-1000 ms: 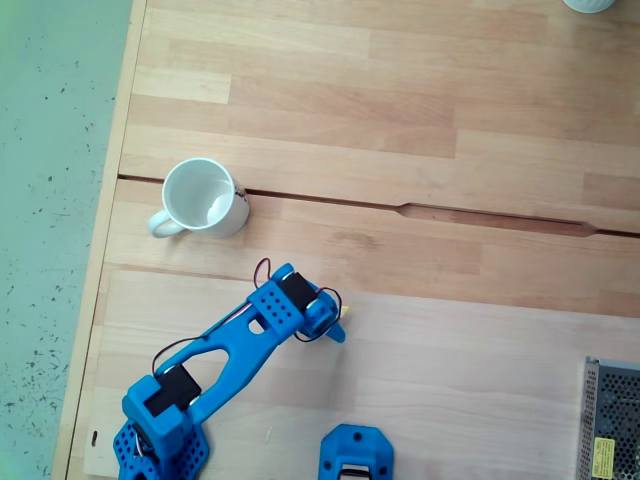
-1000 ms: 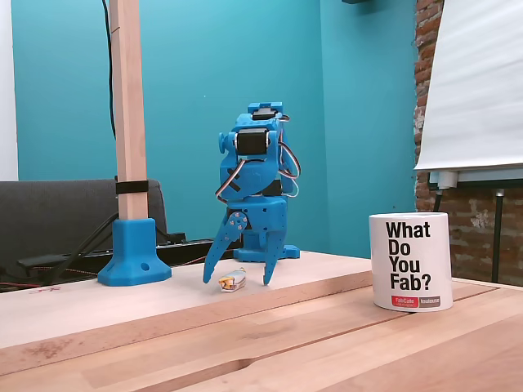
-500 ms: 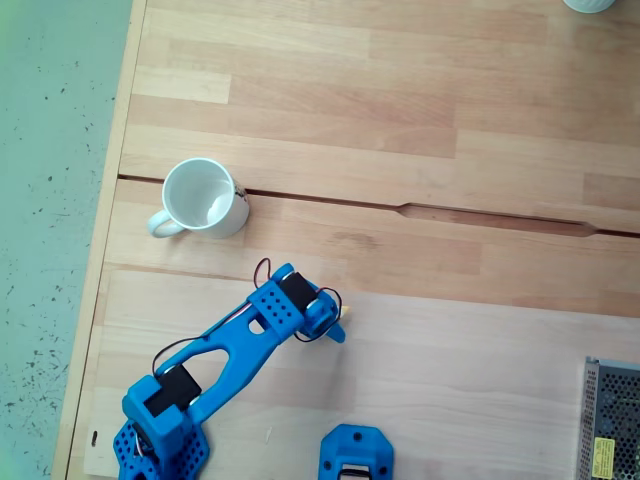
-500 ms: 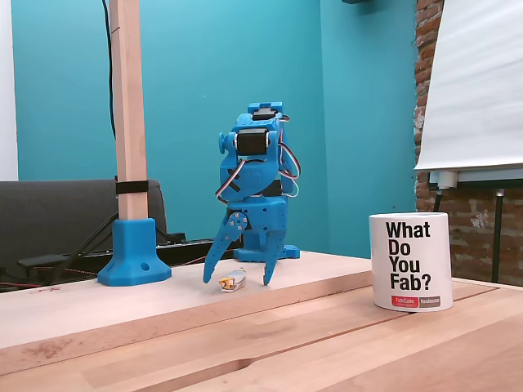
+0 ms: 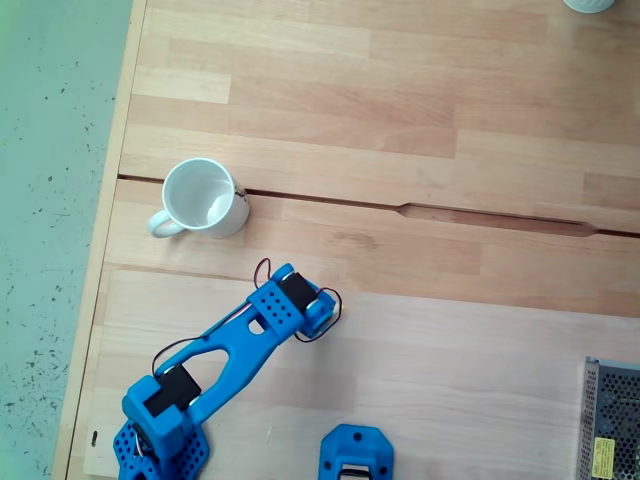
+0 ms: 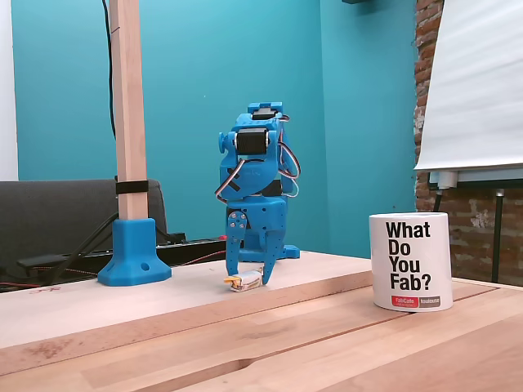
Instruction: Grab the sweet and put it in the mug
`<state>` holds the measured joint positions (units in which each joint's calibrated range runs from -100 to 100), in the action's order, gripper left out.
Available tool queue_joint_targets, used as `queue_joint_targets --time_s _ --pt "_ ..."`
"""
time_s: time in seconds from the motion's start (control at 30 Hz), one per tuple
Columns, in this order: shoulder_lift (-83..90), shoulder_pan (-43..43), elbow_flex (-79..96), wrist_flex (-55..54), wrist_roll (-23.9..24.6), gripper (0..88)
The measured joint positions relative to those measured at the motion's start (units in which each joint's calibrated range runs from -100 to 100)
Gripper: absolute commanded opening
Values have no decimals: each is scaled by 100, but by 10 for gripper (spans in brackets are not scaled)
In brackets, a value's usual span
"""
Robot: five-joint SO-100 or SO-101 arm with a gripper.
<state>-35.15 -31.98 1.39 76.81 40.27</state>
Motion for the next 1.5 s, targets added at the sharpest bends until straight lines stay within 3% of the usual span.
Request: queue_joint_targets --time_s 0.73,1.5 --pt "0 0 0 0 -5 0" --pt "64 0 0 0 -5 0"
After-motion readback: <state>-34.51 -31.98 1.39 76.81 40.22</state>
